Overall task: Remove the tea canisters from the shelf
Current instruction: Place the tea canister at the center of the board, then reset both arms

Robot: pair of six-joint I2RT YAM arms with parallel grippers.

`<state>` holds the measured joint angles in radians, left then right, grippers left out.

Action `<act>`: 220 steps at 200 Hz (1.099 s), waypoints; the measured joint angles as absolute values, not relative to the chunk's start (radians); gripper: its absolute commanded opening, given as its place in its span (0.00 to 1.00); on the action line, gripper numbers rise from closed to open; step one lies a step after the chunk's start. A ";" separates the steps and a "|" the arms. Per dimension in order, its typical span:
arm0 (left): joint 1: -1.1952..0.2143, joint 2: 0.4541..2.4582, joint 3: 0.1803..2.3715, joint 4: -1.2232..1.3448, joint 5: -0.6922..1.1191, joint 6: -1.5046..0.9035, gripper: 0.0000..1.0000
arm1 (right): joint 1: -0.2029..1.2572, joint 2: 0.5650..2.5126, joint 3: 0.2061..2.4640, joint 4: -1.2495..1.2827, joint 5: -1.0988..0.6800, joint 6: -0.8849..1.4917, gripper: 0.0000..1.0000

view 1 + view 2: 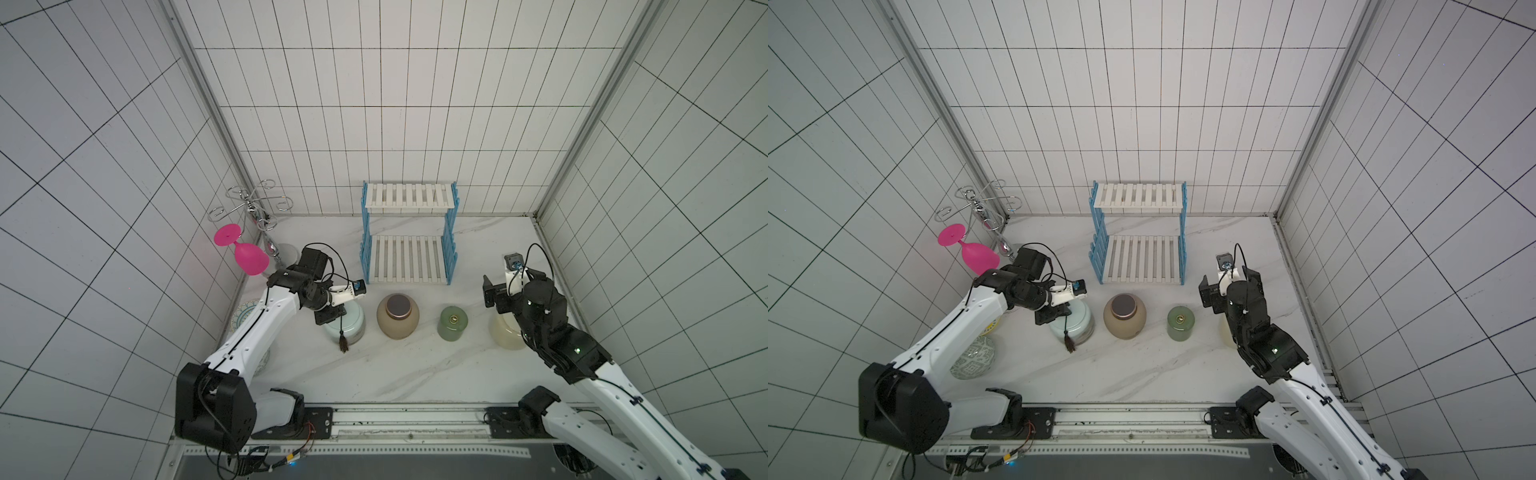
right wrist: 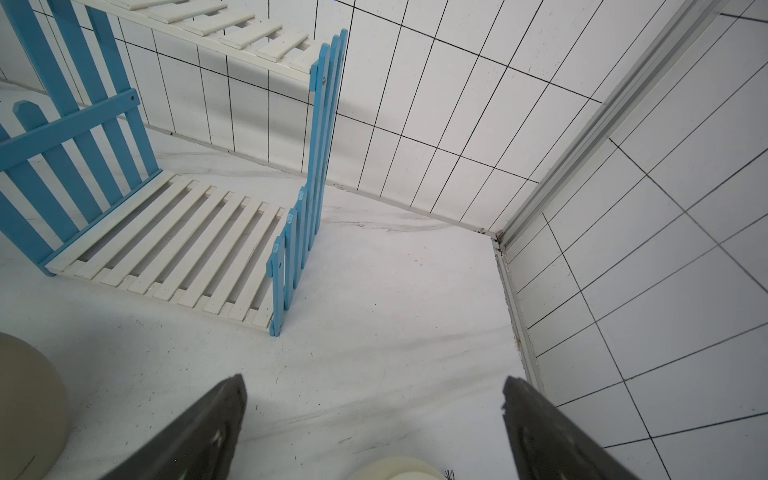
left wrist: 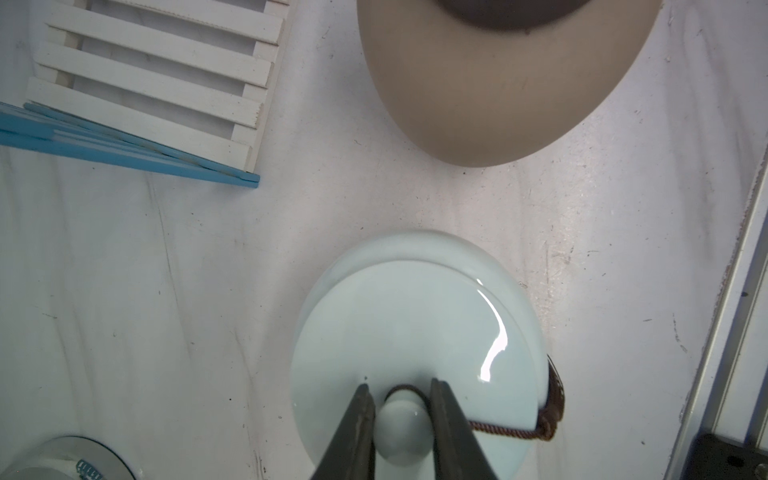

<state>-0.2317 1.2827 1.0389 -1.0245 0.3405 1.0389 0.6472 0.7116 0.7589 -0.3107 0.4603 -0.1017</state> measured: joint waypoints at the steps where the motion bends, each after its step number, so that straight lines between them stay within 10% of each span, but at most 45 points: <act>1: -0.232 1.281 1.039 -1.023 0.341 1.042 0.38 | 0.647 0.712 0.759 -0.311 0.460 -0.102 0.99; 86: -0.226 1.253 1.113 -1.029 0.369 1.028 0.98 | 0.647 0.717 0.759 -0.311 0.457 -0.102 0.99; 220: -0.017 1.216 1.128 -0.575 0.411 0.352 0.98 | 0.617 0.827 0.720 -0.150 0.525 -0.132 0.99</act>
<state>-0.0166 1.2160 1.1278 -0.5747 0.4110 0.3519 0.6167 0.8272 0.7200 -0.1501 0.5255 -0.1318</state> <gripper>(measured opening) 0.984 0.991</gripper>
